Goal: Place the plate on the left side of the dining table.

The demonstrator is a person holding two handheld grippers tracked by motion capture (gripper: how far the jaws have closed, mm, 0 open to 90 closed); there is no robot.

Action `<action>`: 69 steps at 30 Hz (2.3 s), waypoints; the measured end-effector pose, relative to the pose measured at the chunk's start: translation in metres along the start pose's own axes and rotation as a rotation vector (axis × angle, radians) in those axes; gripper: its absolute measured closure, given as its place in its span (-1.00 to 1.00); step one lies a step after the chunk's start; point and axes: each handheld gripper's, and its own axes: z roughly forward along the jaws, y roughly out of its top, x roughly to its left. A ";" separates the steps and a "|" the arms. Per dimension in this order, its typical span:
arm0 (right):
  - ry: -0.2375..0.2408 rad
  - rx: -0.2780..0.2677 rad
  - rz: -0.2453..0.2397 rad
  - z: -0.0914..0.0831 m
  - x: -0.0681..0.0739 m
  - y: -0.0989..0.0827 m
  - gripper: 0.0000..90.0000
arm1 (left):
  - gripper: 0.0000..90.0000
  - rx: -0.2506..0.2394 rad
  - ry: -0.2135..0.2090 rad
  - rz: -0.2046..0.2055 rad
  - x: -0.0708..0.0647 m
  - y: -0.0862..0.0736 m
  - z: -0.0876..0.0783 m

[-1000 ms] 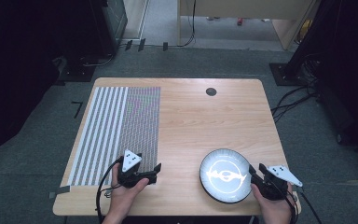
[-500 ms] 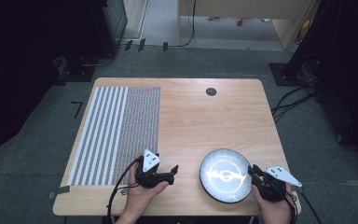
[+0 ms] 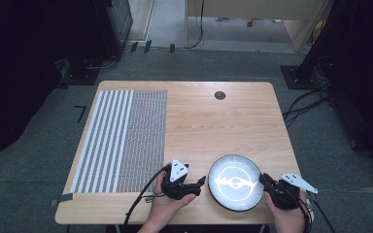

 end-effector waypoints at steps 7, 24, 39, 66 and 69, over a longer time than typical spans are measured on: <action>-0.007 0.025 0.008 0.000 0.001 0.000 0.82 | -0.13 0.014 -0.032 -0.027 -0.010 0.002 0.010; -0.004 0.033 0.071 0.001 -0.001 0.002 0.87 | 0.53 0.098 -0.090 -0.035 -0.019 -0.001 0.027; 0.005 0.019 0.108 -0.005 -0.003 0.005 0.96 | 0.61 0.078 -0.020 0.022 -0.027 -0.001 0.027; 0.001 0.019 0.217 -0.005 -0.005 0.006 0.99 | 0.58 0.069 0.000 0.044 -0.033 -0.003 0.029; -0.007 0.015 0.203 -0.006 -0.004 0.006 0.99 | 0.52 0.079 -0.016 0.045 -0.031 -0.004 0.029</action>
